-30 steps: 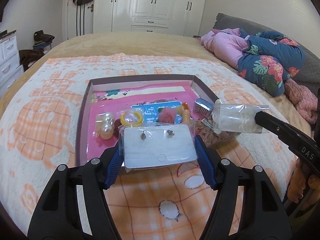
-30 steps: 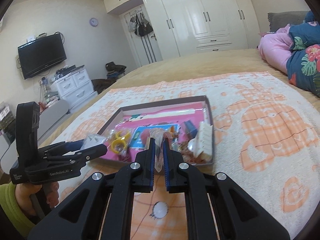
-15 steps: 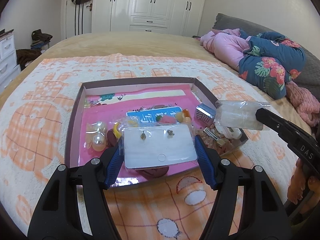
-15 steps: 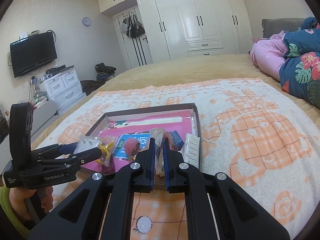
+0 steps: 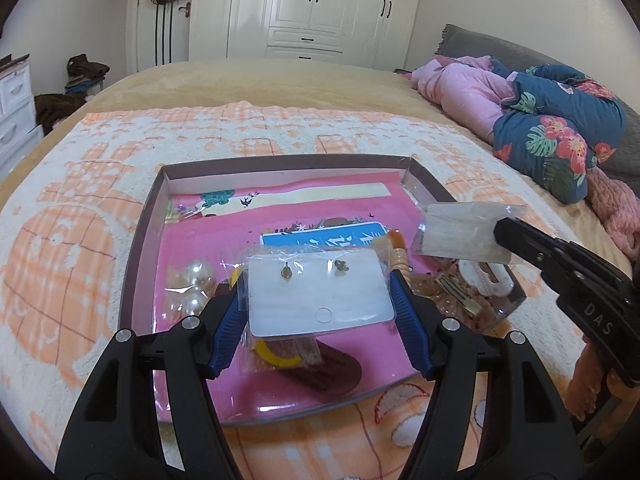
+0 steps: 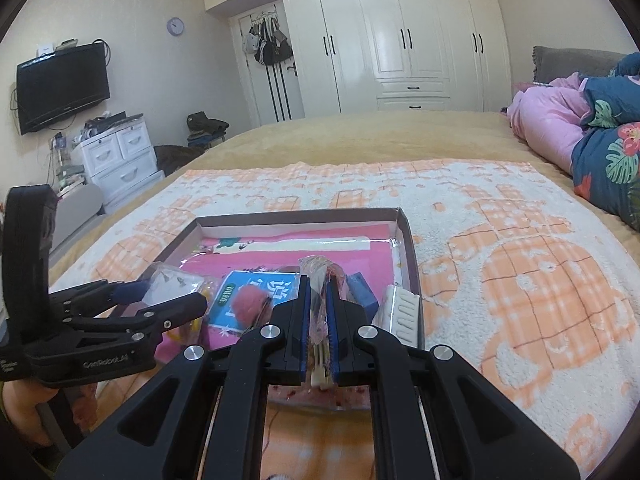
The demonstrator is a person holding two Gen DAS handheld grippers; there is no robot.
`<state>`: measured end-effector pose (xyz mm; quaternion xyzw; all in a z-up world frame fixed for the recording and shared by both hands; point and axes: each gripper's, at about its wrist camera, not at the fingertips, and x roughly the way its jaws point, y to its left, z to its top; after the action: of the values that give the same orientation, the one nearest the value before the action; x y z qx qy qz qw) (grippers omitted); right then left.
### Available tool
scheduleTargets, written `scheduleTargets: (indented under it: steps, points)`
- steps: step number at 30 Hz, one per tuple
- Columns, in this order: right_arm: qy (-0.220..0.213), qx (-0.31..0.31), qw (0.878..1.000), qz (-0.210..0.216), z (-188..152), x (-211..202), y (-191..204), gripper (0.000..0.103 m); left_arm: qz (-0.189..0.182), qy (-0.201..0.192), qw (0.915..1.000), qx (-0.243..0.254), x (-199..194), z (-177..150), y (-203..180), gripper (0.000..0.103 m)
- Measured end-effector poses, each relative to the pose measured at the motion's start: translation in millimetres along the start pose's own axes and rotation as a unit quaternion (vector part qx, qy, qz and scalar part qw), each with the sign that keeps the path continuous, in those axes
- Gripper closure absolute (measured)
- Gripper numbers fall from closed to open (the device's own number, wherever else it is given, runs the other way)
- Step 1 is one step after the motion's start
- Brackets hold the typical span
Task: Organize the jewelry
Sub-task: 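Carry the earring card and clear bag over the tray with both tools, then open both tools to drop the card and bag in the tray and withdraw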
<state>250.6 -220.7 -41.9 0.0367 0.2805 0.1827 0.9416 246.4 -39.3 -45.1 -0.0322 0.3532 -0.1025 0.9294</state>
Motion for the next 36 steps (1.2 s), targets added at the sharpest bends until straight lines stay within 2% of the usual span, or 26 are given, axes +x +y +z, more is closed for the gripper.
scheduleTargets:
  steps: [9,15,24,28,32,36]
  points:
    - [0.030,0.025,0.999,0.005,-2.4,32.9,-6.8,0.093,0.009,0.008,0.9999,0.004,11.8,-0.6,1.0,0.045]
    - [0.048,0.040,0.998,-0.008,-8.8,35.5,-15.2,0.087,0.011,0.010,0.9999,0.003,16.1,-1.6,2.8,0.045]
    - [0.074,0.041,0.996,-0.013,-19.8,28.7,-13.1,0.085,0.011,0.010,0.9999,0.003,15.3,-2.5,2.6,0.045]
    - [0.077,0.036,0.996,-0.010,-24.0,22.2,-8.5,0.077,0.010,0.011,0.9999,0.003,13.8,-3.3,2.0,0.045]
    - [0.071,0.022,0.997,-0.017,-25.4,14.8,-2.7,0.061,0.008,0.012,0.9999,0.002,11.4,-2.9,2.7,0.044]
    - [0.059,0.008,0.998,-0.030,-27.1,1.2,0.2,0.057,0.010,0.012,0.9999,0.001,8.1,-2.9,1.8,0.042]
